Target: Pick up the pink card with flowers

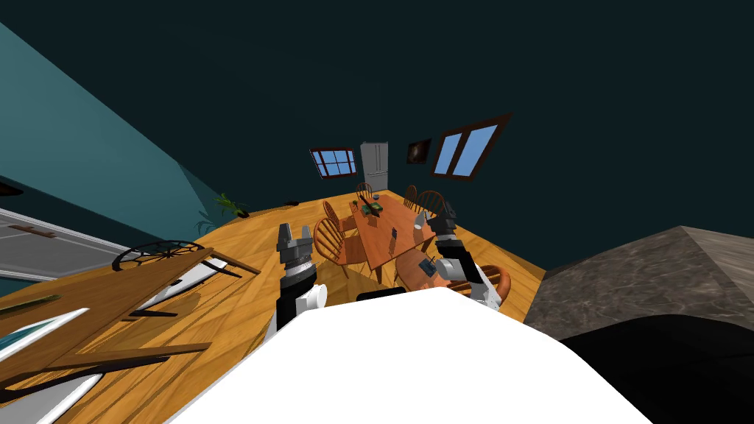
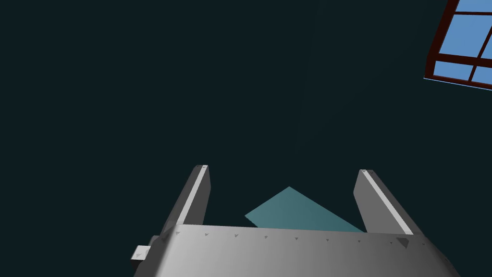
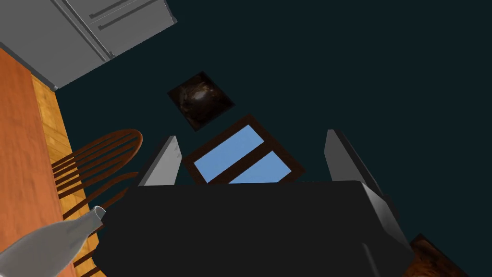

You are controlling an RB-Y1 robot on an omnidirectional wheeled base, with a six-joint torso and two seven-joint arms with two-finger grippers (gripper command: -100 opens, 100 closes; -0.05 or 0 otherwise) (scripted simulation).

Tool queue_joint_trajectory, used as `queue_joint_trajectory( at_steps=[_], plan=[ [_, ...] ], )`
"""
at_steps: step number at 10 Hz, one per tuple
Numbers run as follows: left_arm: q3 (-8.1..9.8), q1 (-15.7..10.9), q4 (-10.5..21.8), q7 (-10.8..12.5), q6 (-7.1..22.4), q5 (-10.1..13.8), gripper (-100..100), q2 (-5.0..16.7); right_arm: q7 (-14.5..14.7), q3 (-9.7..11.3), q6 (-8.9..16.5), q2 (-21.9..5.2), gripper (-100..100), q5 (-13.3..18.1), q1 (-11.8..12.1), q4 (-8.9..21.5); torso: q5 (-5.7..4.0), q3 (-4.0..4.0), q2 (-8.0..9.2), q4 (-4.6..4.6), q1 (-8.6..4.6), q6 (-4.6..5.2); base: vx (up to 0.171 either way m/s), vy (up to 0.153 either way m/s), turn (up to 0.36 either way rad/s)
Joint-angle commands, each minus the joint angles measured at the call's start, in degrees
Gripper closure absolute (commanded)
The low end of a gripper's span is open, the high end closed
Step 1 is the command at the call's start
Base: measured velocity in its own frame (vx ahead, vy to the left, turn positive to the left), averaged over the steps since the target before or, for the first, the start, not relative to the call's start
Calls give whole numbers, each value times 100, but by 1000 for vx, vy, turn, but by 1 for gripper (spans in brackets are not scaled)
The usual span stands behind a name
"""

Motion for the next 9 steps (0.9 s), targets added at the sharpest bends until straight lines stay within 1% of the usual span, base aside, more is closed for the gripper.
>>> queue_joint_trajectory(
  at_steps=[1, 2, 3, 4, 5, 6, 7, 8, 9],
  plan=[
    [0, 0, 0, 0, 0, 0, 0, 0, -237, -109, 182, -19, -100, -40, -140, 286, 0, 0, 0, 0, 0, 0, -6, -48, 6],
    [0, 0, 0, 0, 0, 0, 0, 0, -237, -109, 182, -19, -100, -40, -140, 358, 0, -1, -2, -1, 0, 0, -9, -36, 6],
    [0, 0, 0, 0, 0, 0, 0, 0, -456, -228, 381, -44, -100, -89, -256, 573, 1, -1, -2, -1, 4, 0, -13, -43, 6],
    [0, 0, 0, 0, 0, 0, 0, 0, -456, -228, 381, -44, -100, -89, -256, 600, 1, -1, -1, 0, 3, 0, -12, -36, 11],
    [0, 0, 0, 0, 0, 0, 0, 0, -681, -349, 589, -65, -100, -138, -379, 853, 1, 0, -1, 0, 5, 0, -4, -41, 15],
    [0, 0, 0, 0, 0, 0, 0, 0, -681, -349, 589, -65, -100, -138, -379, 853, 1, -1, -2, -1, 3, 1, -6, -33, 6],
    [0, 0, 0, 0, 0, 0, 0, 0, -911, -471, 805, -84, -100, -188, -509, 1071, 2, -1, -2, 0, 7, 0, -13, -39, 12],
    [0, 0, 0, 0, 0, 0, 0, 0, -911, -471, 805, -84, -100, -188, -509, 1116, 1, -2, -3, 0, 5, -1, -13, -37, 17],
    [0, 0, 0, 0, 0, 0, 0, 0, -1144, -591, 1029, -99, -100, -236, -646, 1358, 1, -1, -1, 0, 6, 0, -14, -37, 24]
  ],
)
